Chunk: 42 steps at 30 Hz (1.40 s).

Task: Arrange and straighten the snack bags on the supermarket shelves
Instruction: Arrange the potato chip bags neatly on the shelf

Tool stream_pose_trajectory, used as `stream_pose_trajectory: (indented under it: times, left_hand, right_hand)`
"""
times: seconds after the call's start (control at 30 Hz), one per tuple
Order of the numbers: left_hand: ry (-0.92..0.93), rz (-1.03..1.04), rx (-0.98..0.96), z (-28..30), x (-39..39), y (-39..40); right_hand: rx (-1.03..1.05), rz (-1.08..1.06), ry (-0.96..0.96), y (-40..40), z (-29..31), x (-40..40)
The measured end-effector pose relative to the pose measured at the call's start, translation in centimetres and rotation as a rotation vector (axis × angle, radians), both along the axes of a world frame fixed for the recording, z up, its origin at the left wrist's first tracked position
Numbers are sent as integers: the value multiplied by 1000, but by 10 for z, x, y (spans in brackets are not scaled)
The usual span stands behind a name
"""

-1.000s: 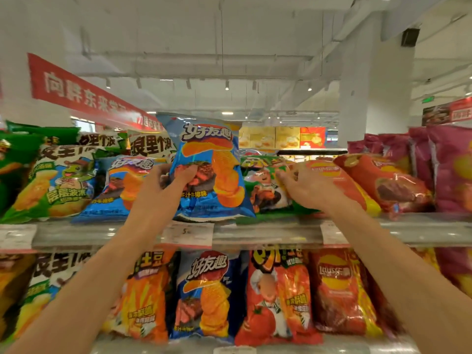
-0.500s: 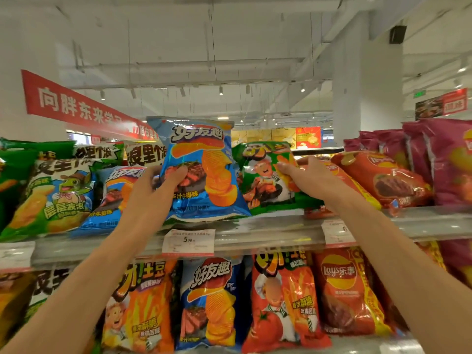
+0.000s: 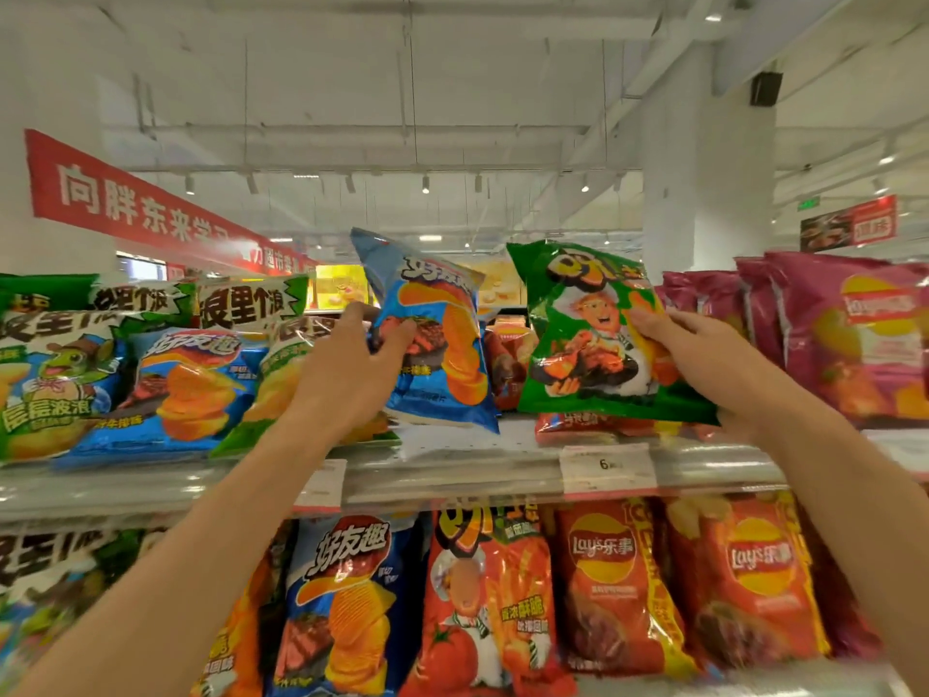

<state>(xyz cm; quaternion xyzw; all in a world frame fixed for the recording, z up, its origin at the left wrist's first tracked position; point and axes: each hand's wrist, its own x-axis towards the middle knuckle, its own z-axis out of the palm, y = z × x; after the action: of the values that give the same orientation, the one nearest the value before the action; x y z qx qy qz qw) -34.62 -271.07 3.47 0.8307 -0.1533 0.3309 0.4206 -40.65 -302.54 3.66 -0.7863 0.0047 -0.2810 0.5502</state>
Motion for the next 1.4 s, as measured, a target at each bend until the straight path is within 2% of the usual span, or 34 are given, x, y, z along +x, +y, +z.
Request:
stream_pose_trajectory:
  times: [0.3,0.4,0.53,0.7,1.03,1.4]
  left_hand:
    - [167,80,275,-18,25,-50]
    - [75,99,237,-22,25,-50]
    - [-51,-4,124,-24,13,-40]
    - [-89,-88,24,-30,-18,-8]
    - [-46,-96,-229,-84,-103,112]
    - [71,64,-432,-179,-208,342]
  right_hand:
    - [-57,-12,-4,-21,-22,-2]
    - [-62,-30,-31,-19,-27,-4]
    - [-41,-25,-70,-10,-29,-11]
    - [-43,14,-142,15,-33,-21]
    - [-18,171,-213,132,-66,-53]
    - [24,247,-114,359,-153,-103]
